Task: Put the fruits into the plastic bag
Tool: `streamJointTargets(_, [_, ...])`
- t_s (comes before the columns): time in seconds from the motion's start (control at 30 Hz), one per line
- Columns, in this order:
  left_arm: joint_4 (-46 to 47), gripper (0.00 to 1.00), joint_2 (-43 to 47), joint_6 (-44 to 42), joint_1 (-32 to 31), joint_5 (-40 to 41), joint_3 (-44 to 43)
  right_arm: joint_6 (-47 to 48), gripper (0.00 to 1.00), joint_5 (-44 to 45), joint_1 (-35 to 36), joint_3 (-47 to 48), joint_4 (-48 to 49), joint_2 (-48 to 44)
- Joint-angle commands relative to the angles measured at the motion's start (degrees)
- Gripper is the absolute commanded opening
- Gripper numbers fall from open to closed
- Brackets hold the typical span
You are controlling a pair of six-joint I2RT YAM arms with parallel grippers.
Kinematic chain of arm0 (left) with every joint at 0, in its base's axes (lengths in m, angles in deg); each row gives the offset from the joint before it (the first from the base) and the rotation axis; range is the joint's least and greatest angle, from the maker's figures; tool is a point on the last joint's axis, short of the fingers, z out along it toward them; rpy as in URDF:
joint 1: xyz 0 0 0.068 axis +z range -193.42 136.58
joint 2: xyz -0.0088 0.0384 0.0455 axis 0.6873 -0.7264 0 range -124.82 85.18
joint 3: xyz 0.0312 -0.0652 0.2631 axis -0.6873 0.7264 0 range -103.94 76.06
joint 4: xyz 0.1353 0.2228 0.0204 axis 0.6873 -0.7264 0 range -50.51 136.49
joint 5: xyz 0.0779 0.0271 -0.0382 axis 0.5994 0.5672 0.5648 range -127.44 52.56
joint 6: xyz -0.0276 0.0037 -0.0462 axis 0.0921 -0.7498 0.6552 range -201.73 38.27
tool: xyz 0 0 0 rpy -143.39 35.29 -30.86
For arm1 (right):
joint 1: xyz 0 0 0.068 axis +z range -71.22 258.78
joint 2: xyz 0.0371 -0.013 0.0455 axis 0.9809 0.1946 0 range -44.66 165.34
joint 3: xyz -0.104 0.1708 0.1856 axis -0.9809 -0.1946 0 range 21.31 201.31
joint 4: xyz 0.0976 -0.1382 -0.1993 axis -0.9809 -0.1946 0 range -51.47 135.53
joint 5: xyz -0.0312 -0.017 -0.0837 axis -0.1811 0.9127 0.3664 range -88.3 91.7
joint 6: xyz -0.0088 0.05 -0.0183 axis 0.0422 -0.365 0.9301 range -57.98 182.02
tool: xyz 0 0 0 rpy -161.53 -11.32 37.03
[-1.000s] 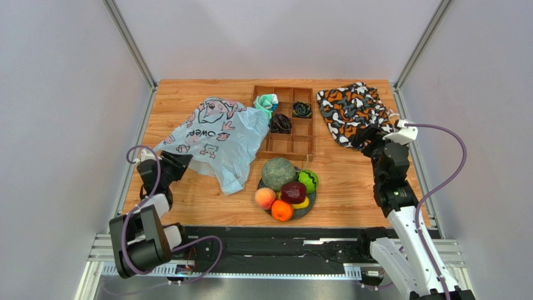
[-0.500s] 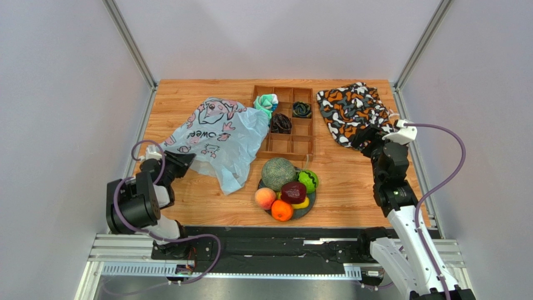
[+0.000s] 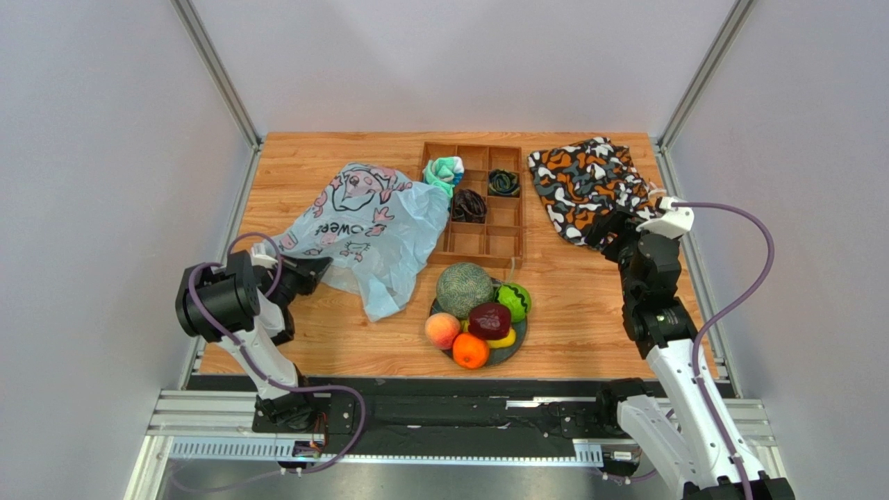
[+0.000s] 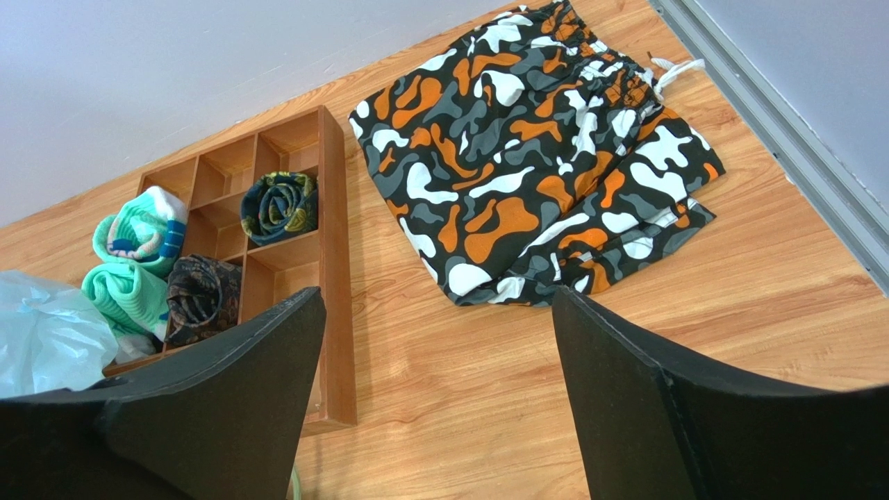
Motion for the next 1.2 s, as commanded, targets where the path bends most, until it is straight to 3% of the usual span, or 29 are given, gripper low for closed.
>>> streamJointTargets(0.0, [4.0, 0.00, 11.1, -5.1, 0.6, 0.5, -0.1, 0.4, 0.81, -2.8, 0.2, 2.6, 1.6, 0.7])
streamJointTargets(0.13, [-12.8, 0.00, 25.0, -11.9, 0.6, 3.4, -0.2, 0.5, 0.76, -4.6, 3.4, 3.8, 2.4, 3.1])
streamJointTargets(0.27, [-31.6, 0.00, 38.7, -16.9, 0.5, 6.8, -1.4, 2.6, 0.76, -2.7, 13.4, 6.2, 3.2, 9.4])
streamJointTargets(0.43, [-44.7, 0.00, 52.4, -17.0, 0.5, 7.4, -4.2, 5.4, 0.77, -5.7, 23.8, 13.0, 4.0, 17.6])
streamJointTargets(0.57, [-58.1, 0.00, 55.4, -18.8, 0.5, 5.2, -10.1, 6.8, 0.79, -13.7, 33.1, 18.4, 5.8, 24.0])
streamJointTargets(0.77, [-70.7, 0.00, 58.1, -22.7, -0.4, 5.0, -19.0, 6.8, 0.82, -24.1, 44.0, 28.6, 5.9, 35.4])
streamJointTargets(0.97, [-83.1, 0.00, 60.5, -28.9, -1.2, 4.6, -27.3, 4.9, 0.84, -36.6, 50.0, 37.5, 4.6, 47.1])
streamJointTargets(1.17, [-89.4, 0.00, 62.2, -33.3, -1.3, 5.4, -28.9, 2.1, 0.83, -42.1, 53.6, 41.1, 5.2, 52.6])
